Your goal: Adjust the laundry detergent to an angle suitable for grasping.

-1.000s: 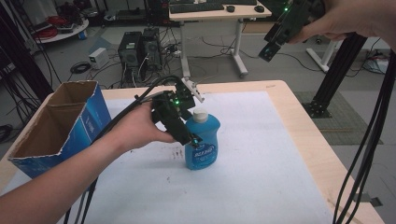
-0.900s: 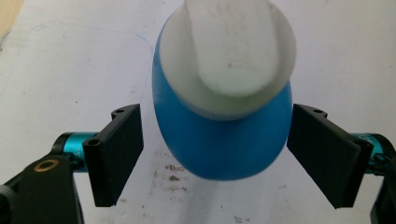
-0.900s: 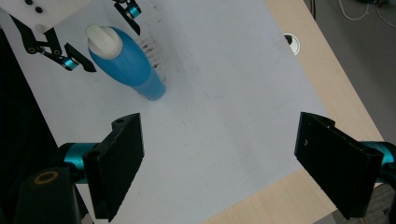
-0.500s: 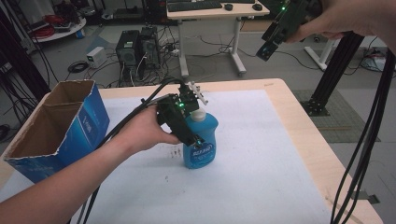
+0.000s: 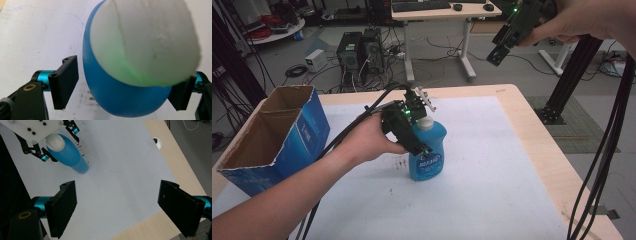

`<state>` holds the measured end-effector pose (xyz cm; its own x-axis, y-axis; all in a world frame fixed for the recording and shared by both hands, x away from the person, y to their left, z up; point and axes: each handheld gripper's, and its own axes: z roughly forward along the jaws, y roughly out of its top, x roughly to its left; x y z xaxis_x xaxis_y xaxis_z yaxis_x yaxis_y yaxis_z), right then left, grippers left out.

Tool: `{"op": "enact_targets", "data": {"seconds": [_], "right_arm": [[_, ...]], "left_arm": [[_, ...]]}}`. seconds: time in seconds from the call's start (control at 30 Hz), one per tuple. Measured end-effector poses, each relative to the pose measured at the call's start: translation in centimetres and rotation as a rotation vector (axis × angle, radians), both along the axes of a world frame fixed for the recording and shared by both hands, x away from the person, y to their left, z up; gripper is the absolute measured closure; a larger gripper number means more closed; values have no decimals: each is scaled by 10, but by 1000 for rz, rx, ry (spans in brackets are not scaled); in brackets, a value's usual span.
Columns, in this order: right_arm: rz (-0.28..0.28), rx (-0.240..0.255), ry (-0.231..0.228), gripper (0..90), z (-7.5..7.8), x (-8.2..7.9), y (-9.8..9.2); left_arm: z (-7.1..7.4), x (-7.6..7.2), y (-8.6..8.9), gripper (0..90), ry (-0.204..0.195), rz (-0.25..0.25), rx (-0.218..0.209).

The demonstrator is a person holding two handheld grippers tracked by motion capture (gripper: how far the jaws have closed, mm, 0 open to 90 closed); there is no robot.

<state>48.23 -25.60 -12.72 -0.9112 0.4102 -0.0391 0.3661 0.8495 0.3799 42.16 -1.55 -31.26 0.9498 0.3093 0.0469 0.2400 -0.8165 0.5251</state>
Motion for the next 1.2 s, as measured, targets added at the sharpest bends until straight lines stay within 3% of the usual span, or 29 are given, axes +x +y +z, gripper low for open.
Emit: {"op": "enact_targets", "data": {"seconds": [1.2], "right_arm": [[-7, 1, 4, 152, -2, 1, -1]], "left_arm": [[-2, 0, -2, 327, 5, 8, 2]]}}
